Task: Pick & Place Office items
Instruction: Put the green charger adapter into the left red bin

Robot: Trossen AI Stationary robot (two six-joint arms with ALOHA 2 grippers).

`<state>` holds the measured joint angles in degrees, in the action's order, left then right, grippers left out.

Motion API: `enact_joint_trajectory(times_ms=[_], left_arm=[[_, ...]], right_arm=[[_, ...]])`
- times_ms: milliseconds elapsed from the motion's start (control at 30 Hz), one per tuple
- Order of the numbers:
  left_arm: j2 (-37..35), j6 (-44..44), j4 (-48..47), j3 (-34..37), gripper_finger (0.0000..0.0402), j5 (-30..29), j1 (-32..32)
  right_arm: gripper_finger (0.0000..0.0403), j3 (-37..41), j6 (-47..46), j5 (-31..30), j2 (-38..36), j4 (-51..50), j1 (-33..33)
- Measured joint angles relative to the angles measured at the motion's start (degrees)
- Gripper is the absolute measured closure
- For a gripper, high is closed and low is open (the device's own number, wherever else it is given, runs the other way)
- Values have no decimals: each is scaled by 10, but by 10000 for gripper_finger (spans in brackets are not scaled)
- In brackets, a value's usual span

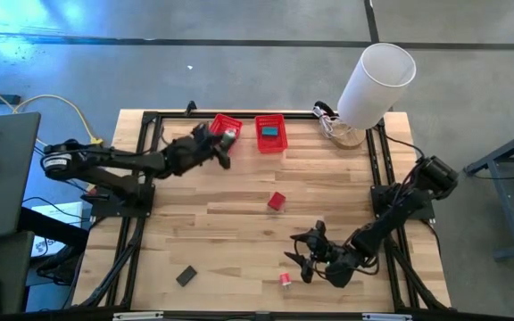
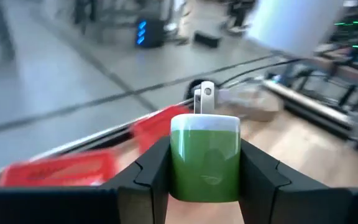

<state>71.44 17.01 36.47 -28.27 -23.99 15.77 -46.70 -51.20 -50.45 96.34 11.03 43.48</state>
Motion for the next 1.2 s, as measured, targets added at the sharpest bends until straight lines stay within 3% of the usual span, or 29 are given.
enact_joint_trajectory(times_ms=[133, 400, 567, 933, 1200], left_arm=[[25, 58, -30, 0, 275, 37, 70], [107, 106, -76, -5, 275, 40, 148], [147, 107, -146, -43, 275, 81, 162], [159, 100, -393, -185, 275, 78, 175], [165, 120, -459, -201, 275, 103, 211]], right_arm=[[151, 0, 0, 17, 5, 7, -9], [151, 0, 36, 25, 5, 30, -9], [151, 0, 49, 24, 5, 39, -9], [151, 0, 49, 27, 5, 38, -9], [151, 0, 49, 29, 5, 38, -9]])
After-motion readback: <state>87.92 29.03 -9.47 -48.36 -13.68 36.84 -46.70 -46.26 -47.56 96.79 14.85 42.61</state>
